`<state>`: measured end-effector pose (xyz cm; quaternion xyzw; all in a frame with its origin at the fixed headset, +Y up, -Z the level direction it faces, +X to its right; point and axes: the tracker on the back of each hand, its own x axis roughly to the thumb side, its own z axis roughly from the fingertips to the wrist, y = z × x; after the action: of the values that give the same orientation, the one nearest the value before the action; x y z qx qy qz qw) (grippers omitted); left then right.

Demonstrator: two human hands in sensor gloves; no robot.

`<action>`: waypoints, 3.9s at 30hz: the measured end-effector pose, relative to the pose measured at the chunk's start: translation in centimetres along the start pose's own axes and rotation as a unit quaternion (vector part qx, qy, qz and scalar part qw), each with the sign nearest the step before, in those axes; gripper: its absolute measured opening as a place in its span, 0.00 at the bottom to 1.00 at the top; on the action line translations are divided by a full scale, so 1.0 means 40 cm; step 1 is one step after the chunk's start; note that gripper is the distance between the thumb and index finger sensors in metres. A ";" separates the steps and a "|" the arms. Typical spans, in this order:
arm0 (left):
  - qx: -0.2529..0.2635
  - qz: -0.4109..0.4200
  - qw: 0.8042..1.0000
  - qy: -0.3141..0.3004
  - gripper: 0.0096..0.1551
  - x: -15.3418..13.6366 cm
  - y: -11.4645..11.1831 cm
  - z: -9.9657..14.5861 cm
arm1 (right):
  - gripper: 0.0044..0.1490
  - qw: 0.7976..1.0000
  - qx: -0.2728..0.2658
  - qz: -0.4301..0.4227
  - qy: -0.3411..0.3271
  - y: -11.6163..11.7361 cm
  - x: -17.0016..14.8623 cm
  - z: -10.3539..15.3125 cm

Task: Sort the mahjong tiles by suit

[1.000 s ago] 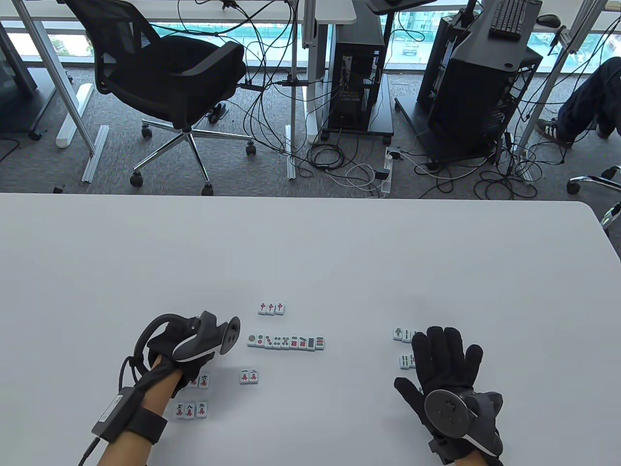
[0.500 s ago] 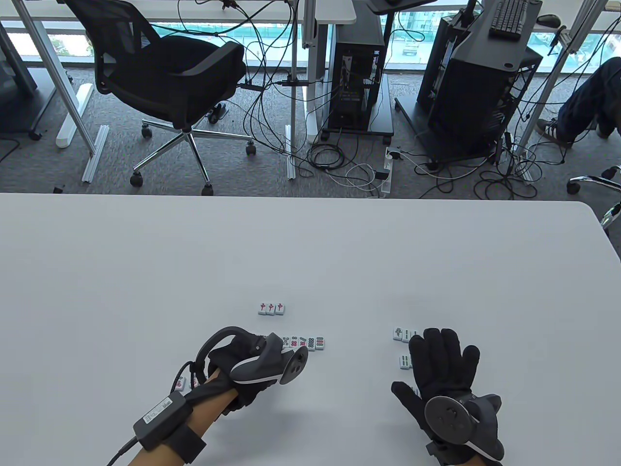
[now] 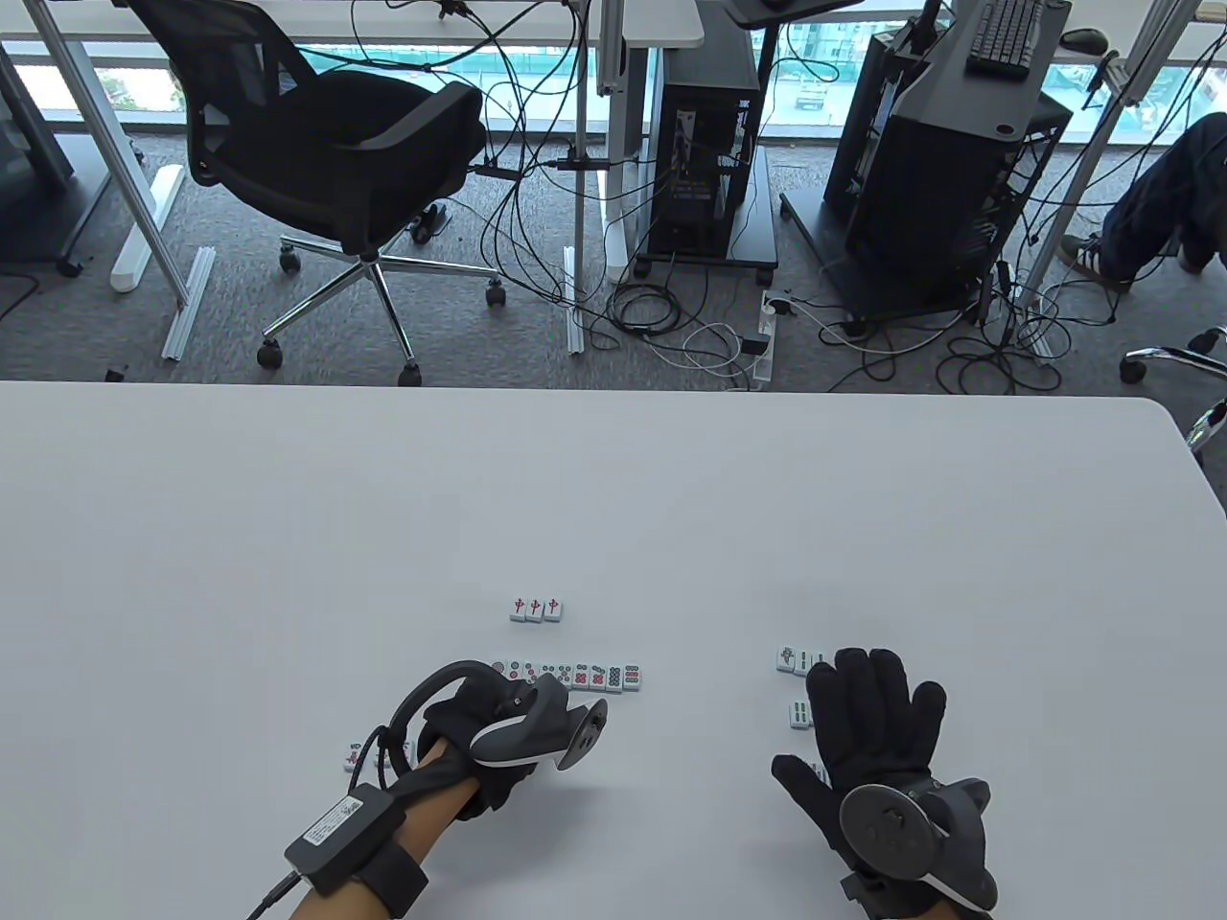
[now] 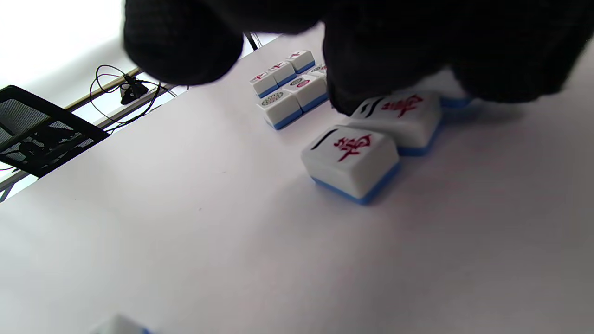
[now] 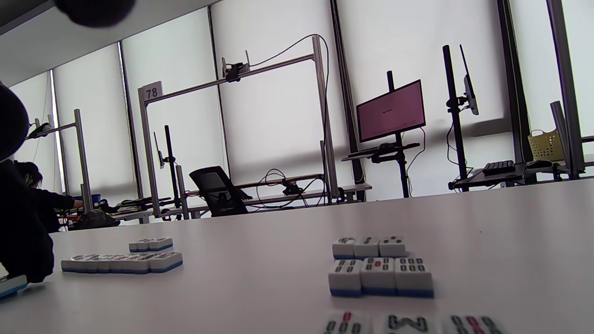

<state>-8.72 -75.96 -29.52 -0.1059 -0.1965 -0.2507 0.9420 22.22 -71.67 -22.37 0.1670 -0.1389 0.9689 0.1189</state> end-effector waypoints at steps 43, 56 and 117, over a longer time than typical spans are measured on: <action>-0.015 0.034 0.993 0.111 0.38 -0.296 -0.193 0.202 | 0.54 0.999 0.009 0.039 0.014 -0.005 0.000 0.001; -0.042 0.041 0.984 0.166 0.36 -0.314 -0.180 0.154 | 0.54 1.000 0.003 0.026 0.016 -0.012 -0.002 0.000; 0.009 -0.004 0.993 0.120 0.38 -0.221 -0.137 0.184 | 0.54 0.999 0.008 0.034 0.011 -0.004 0.001 0.003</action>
<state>-20.93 -74.64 -26.08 -0.0660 -0.0846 -0.2634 0.9587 22.26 -71.54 -22.20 0.1524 -0.1358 0.9751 0.0864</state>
